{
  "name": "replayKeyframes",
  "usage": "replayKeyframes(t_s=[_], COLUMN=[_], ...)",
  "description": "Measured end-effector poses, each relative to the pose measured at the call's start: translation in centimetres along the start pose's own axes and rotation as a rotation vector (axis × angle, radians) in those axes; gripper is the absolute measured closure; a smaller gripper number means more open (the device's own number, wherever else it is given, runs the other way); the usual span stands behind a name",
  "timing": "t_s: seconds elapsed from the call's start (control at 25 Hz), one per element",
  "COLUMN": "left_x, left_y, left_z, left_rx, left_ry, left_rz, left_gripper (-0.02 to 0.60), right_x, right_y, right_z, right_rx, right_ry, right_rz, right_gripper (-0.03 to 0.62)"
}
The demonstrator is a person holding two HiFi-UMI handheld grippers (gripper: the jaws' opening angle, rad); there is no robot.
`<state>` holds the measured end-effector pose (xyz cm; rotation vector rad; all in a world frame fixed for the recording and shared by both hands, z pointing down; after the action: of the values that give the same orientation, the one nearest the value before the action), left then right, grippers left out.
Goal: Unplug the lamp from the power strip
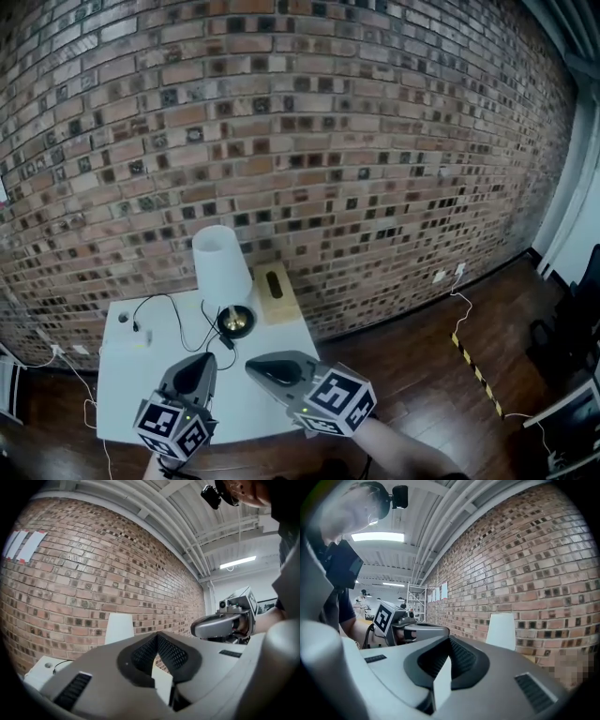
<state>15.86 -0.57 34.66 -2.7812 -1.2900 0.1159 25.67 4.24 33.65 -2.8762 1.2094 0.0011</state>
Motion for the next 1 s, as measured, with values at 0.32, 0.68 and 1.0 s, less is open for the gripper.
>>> replayKeyframes(t_s=[0.32,0.68,1.0], left_x=[2.7,6.9,9.3], left_y=[3.7,8.3,10.2], left_z=[0.5,0.9,-0.6], left_rx=[-0.009,-0.013,-0.048], left_ry=[0.048,0.074,0.068], left_rz=[0.024,0.036,0.031], left_gripper=[0.566,0.566,0.566], right_x=[4.1,7.5,9.7], right_y=[-3.2,-7.3,-9.1], right_z=[0.3,0.8,0.1], right_rx=[0.019,0.047,0.039], right_ry=[0.022,0.036,0.066], right_rz=[-0.016,0.032,0.059], right_gripper=[0.602,0.602,0.602])
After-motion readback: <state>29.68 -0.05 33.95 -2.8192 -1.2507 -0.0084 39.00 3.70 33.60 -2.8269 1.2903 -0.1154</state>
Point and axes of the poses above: the fingertips, and each gripper's own axes: y forward along the fingers, x to its right, z out of its top, the point moved 3 cm from there along -y, backward along the fingers, and after that the axes turned 8 degrees about x, right-handed, at the moved point
